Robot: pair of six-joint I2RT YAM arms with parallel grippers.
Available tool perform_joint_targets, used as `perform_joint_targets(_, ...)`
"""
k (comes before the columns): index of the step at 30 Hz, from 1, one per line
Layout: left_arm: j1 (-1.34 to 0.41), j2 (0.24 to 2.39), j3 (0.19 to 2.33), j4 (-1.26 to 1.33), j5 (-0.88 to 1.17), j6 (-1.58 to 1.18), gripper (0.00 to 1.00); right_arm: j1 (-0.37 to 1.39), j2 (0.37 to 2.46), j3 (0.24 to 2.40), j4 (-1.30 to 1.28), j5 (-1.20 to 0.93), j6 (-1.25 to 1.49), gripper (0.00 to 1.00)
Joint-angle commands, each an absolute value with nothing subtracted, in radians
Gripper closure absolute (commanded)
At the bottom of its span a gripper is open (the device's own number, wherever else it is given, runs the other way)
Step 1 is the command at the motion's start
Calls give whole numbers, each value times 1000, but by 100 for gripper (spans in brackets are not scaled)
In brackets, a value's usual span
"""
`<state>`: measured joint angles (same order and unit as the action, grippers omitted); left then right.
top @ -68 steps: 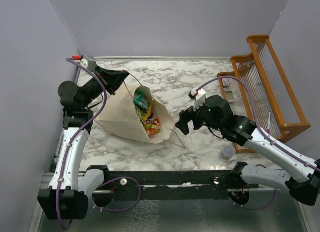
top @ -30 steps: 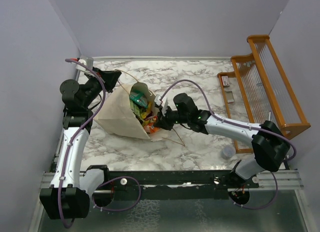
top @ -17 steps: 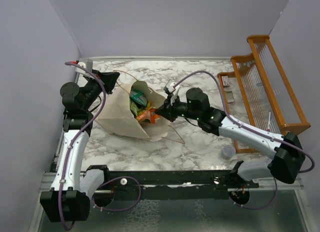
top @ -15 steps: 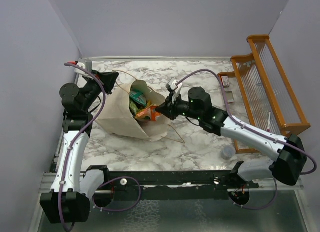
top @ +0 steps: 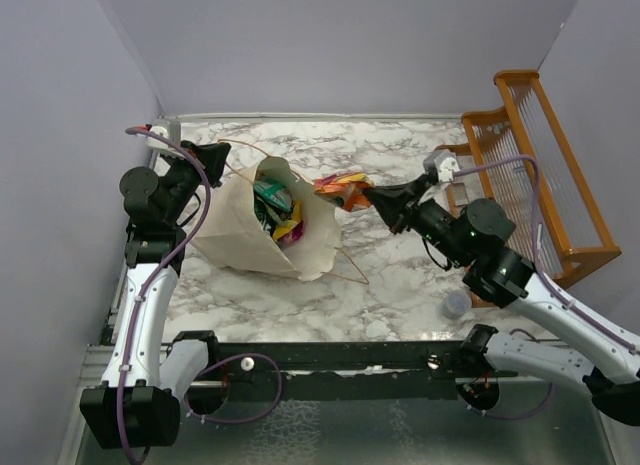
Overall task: Take the snacks out of the paper bag
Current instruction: Take out the snack from the paper bag, then place the snack at the center of the board.
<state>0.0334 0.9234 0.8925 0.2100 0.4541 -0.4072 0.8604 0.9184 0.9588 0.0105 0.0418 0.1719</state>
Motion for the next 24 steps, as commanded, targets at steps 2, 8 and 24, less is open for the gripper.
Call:
perform_joint_targets(2,41,905,896,202,401,-383,100,864,782,763,63,515,261,98)
perform_joint_targets(8,41,909,895,204,396,-386,100,864,797,622,65,921,365,98)
perform_joint_targets(24,41,916,887,207,388,-386,100,511,1543,941,273,675,347,98)
